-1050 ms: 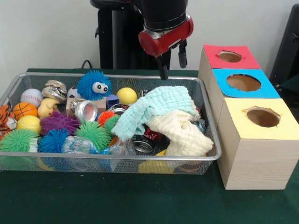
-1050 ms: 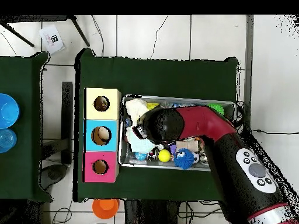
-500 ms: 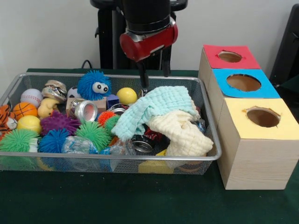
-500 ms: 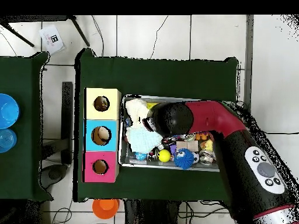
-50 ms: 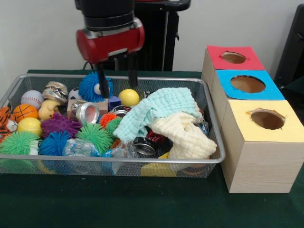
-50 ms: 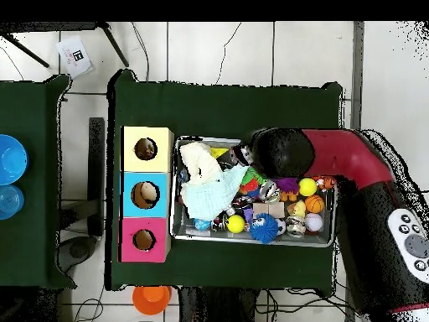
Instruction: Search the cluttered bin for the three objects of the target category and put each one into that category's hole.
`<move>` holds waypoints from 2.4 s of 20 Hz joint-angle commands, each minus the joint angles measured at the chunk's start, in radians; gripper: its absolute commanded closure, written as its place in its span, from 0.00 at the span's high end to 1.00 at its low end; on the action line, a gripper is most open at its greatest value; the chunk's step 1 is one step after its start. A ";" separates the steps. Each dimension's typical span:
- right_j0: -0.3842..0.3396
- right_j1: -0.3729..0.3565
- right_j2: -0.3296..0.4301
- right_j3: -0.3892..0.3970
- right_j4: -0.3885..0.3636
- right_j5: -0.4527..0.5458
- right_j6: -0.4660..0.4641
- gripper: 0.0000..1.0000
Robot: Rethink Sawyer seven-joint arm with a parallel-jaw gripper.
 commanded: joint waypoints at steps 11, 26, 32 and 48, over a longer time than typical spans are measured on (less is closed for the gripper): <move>-0.096 0.228 0.020 -0.235 -0.136 0.113 -0.336 1.00; -0.015 0.293 -0.083 -0.401 -0.380 0.305 -0.425 1.00; -0.003 0.311 -0.102 -0.412 -0.399 0.332 -0.419 1.00; 0.083 0.422 -0.194 -0.549 -0.518 0.445 -0.471 1.00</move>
